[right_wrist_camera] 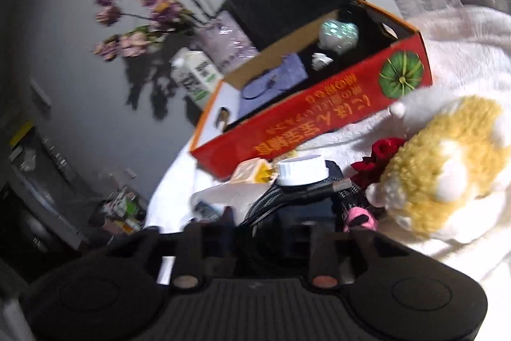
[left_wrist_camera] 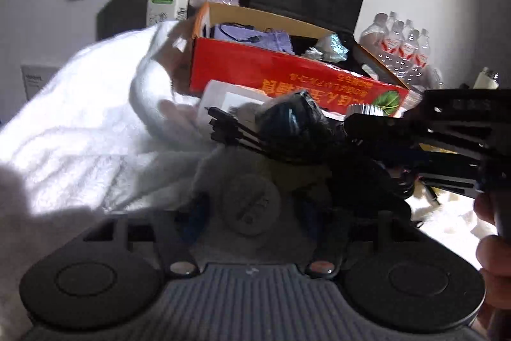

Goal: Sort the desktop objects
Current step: 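Grasp the round white tin with the left tool while the right tool grasps a black cable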

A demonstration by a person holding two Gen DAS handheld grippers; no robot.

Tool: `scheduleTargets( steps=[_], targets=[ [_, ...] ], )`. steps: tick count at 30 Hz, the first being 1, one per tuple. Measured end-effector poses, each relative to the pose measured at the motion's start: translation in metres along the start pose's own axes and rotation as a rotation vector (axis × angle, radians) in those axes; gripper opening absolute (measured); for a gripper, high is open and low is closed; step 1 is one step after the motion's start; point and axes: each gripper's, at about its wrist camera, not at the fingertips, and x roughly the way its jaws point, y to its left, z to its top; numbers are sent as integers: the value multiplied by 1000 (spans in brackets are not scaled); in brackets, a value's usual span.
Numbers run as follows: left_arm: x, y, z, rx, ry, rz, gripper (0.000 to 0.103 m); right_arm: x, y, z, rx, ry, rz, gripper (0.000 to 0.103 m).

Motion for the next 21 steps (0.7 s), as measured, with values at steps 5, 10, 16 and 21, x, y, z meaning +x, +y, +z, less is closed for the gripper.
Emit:
scheduleTargets(
  steps=[5,10,16,21],
  targets=[
    [-14,8,-4,-51,-13,-31,40,-10,8,-8,-36,-67,15,4],
    [-48,5,-11,-67,-52,-64,40,-46,18,-15,-74,-141,14,4],
    [-93,-4,-15,-53,-101,-61,40,-102,35,-34,-150,-230,-5,4],
    [-125,-11,-18,-56,-145,-53,40,-148,39,-51,-171,-275,9,3]
  ],
)
